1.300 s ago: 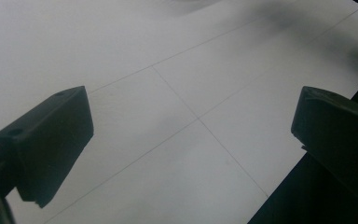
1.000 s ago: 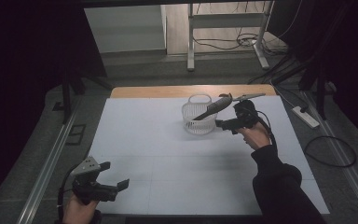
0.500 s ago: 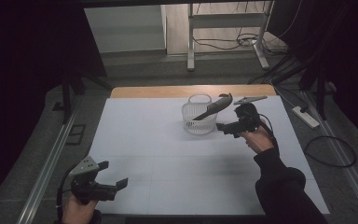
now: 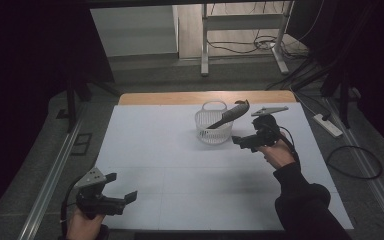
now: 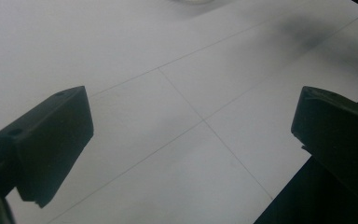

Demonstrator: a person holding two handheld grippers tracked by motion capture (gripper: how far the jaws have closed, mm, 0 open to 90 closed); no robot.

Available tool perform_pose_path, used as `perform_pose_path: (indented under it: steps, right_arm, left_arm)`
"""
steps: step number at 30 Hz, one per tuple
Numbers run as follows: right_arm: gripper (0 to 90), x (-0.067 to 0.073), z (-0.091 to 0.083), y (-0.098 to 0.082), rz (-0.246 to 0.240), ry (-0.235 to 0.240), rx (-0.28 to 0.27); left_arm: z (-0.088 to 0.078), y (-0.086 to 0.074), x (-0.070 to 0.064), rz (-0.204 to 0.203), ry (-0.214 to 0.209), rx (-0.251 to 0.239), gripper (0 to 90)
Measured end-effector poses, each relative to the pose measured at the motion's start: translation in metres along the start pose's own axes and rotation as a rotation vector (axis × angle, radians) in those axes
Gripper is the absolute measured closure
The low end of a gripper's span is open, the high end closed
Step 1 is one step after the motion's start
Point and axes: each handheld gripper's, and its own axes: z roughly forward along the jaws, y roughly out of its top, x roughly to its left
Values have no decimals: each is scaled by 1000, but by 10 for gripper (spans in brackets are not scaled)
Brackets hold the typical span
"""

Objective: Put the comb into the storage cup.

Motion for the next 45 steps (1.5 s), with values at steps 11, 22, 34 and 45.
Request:
perform_pose_path:
  steps: [11,22,34,45]
  right_arm:
    - [0,7,-4,-5,-30,3,8]
    - [0,13,-13,-12,-58,3,3]
    - [0,19,-24,-21,-76,1,-2]
    - [0,22,-33,-29,-78,7,-7]
  left_arm:
    - [0,0,0,-1,-2,2,0]
    - [0,0,0,-2,-4,2,0]
    - [0,-1,1,-3,-6,0,0]
    - [0,0,1,-4,-13,-3,0]
